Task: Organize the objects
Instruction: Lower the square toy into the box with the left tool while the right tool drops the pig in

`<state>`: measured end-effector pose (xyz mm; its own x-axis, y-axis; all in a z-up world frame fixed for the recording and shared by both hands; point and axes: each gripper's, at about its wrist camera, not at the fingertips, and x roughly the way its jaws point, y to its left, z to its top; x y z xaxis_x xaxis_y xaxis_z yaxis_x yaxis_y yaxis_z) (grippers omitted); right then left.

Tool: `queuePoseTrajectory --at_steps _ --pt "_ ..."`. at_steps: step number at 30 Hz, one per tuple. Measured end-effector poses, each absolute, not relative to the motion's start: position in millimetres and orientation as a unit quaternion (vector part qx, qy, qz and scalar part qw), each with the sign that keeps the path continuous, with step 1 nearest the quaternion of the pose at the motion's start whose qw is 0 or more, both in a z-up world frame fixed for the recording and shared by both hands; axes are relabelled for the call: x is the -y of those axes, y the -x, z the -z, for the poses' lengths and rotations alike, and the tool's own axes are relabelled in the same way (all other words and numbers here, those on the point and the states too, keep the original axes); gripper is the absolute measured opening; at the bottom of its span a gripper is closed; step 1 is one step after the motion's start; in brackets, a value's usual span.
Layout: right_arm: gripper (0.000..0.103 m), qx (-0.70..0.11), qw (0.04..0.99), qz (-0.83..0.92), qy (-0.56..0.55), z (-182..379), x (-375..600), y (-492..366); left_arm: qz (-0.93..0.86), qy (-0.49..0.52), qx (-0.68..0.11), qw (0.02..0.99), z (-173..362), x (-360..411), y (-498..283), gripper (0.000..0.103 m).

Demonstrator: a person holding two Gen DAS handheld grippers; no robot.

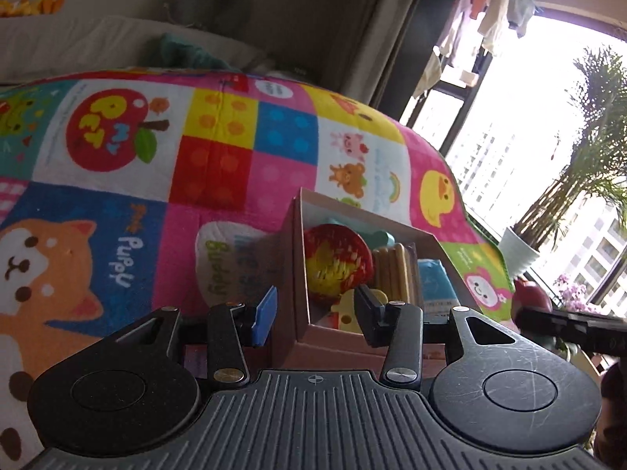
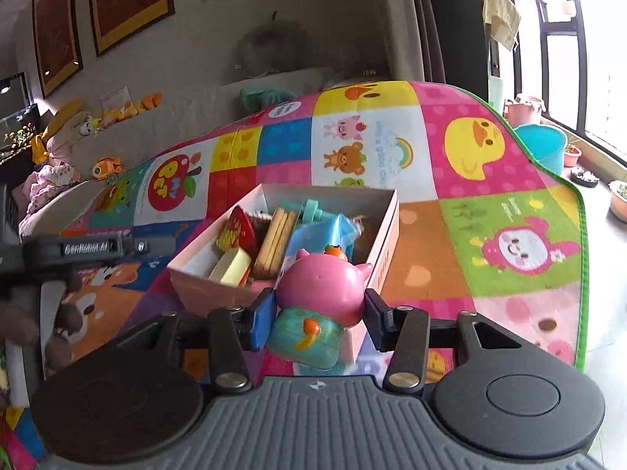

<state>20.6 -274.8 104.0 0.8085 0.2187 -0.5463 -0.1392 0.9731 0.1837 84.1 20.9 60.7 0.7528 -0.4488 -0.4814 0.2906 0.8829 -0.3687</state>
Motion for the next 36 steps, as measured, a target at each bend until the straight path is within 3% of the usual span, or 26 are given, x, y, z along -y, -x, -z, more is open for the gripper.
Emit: queuePoseTrajectory --at_steps 5,12,13,17,19,25,26,30,34,36 --pt "0.047 -0.324 0.936 -0.077 -0.111 -116.4 286.0 -108.2 0.214 0.151 -0.289 0.921 -62.5 -30.5 -77.1 0.048" --pt "0.051 -0.403 0.898 -0.060 -0.165 -85.0 285.4 -196.1 0.235 0.164 -0.292 0.912 -65.3 -40.6 -74.7 0.047" --pt "0.059 -0.410 0.893 -0.059 -0.176 -82.1 287.3 -197.3 0.233 0.168 -0.294 0.912 -65.7 -41.7 -76.8 0.047" --pt "0.068 -0.350 0.917 -0.065 -0.180 -104.4 304.4 -158.8 0.226 0.181 -0.301 0.908 -66.0 -40.2 -90.9 0.047" --pt "0.078 -0.322 0.932 -0.072 -0.152 -117.5 310.0 -130.0 0.220 0.175 -0.310 0.908 -65.5 -31.2 -101.5 0.047" --pt "0.083 -0.337 0.928 -0.127 -0.091 -106.8 311.8 -53.7 0.158 0.112 -0.366 0.910 -52.5 2.5 -135.0 0.047" --pt "0.083 -0.345 0.926 -0.131 -0.079 -99.0 307.8 -45.5 0.135 0.097 -0.376 0.912 -47.9 4.8 -139.2 0.050" --pt "0.079 -0.372 0.916 -0.150 0.016 -58.2 272.7 -22.2 0.091 0.084 -0.399 0.908 -35.8 -3.7 -141.5 0.079" --pt "0.062 -0.368 0.919 -0.125 0.071 -40.2 243.0 -30.0 0.069 0.082 -0.396 0.912 -36.3 -19.3 -123.8 0.083" --pt "0.062 -0.370 0.918 -0.131 0.054 -40.5 236.5 -42.2 0.069 0.084 -0.386 0.916 -34.3 -28.8 -117.7 0.089"
